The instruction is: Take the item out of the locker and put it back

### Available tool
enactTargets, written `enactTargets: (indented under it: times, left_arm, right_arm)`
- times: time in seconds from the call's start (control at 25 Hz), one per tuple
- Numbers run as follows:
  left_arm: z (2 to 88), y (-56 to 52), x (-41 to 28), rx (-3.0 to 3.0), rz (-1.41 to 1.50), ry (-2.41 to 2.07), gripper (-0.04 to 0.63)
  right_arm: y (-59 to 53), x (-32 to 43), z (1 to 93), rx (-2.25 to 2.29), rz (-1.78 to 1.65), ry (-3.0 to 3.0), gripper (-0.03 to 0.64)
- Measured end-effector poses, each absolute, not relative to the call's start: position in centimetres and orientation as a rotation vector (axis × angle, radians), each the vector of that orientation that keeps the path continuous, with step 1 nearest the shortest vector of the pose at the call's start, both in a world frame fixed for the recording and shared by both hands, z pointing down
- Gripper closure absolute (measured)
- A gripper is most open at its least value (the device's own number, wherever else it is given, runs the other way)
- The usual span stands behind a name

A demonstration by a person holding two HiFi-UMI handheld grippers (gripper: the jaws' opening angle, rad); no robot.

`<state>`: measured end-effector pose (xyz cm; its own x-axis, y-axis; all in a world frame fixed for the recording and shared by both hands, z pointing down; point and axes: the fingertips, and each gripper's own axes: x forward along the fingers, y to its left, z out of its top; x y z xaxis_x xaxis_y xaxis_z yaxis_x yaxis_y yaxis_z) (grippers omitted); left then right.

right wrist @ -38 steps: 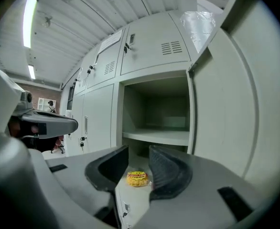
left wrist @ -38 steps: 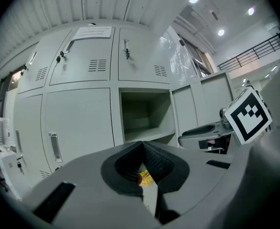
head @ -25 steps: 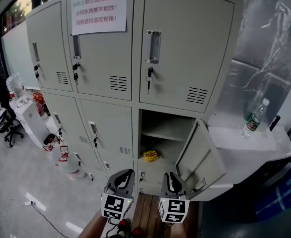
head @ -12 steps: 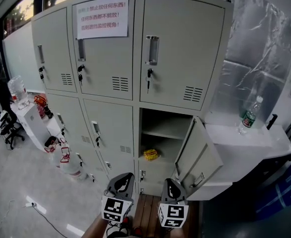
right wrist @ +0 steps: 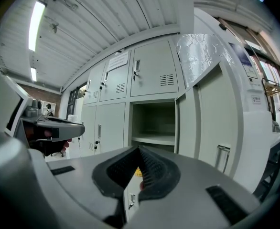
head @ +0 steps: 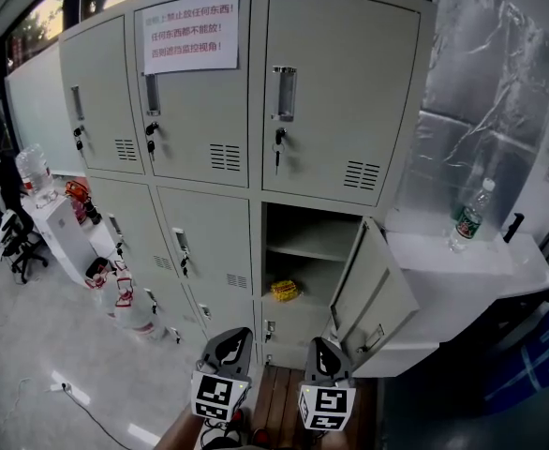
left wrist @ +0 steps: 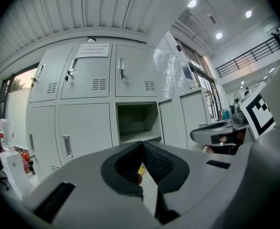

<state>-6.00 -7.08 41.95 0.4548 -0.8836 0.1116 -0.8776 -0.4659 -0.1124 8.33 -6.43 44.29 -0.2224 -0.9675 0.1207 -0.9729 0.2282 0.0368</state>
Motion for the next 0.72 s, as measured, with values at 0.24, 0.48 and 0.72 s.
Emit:
enactTargets:
  times: [0.24, 0.48, 0.72]
  left_arm:
    - [42.03, -6.90, -5.80, -2.652, -0.240, 1.598, 0.572]
    - [42.21, -6.88, -5.65, -2.655, -0.244, 1.597, 0.572]
    - [42.18, -7.10, -5.50, -2.654, -0.244, 1.592, 0.572]
  right_arm:
    - [-6.18, 8.38, 44.16, 1.884, 0.068, -2.367, 0.600]
    - [-6.05, 8.35, 44.22, 1.879, 0.064, -2.371, 0.600]
    - [-6.11, 8.66, 44.23, 1.880, 0.068, -2.368, 0.600]
